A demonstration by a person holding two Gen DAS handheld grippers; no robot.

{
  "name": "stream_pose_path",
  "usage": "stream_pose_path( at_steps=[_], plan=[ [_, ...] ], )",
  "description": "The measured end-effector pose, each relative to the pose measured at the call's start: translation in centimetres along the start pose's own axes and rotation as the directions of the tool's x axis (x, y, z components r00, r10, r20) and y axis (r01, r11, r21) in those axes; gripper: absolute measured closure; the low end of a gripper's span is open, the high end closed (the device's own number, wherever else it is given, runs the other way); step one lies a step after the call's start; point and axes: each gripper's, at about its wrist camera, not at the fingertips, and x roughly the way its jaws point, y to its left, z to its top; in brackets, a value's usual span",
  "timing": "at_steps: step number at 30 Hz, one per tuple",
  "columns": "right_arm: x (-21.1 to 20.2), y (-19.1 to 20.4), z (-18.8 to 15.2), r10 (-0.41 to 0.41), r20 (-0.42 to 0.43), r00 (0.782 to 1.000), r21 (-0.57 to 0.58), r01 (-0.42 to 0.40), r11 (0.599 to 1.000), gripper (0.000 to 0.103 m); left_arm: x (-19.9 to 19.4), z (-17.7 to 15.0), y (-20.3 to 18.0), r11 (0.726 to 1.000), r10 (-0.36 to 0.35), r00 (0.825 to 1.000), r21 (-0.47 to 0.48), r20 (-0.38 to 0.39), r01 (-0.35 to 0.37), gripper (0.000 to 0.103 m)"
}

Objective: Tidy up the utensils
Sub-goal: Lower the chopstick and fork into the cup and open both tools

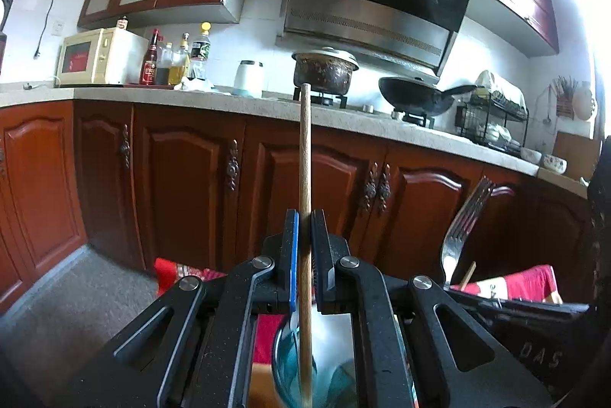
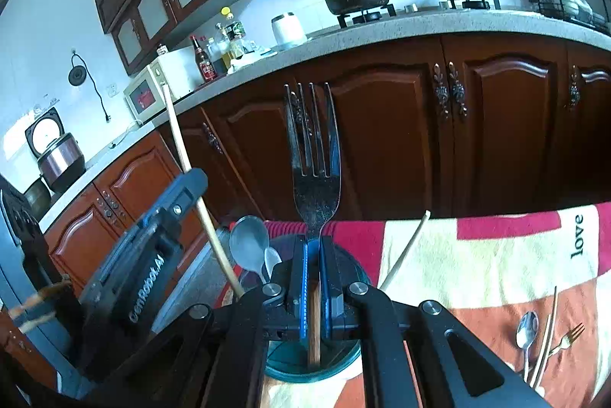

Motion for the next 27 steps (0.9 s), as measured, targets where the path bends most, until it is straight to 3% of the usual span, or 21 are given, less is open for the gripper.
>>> stream_pose_path(
  at_steps=[10, 27],
  plan=[
    [1.0, -0.2, -1.0, -0.008, -0.057, 0.998, -0.001, 0.008, 1.0, 0.098, -1.3, -2.1, -0.2, 0.999, -0.007, 0.998, 0.035, -0.07, 0.009, 0.097],
    [2.8, -0.9, -2.0, -0.007, -0.151, 0.988, 0.027, 0.011, 1.0, 0.098, -1.7, -2.2, 0.8, 1.0, -0.008, 0.987, 0.002, -0.16, 0.008, 0.095]
  ],
)
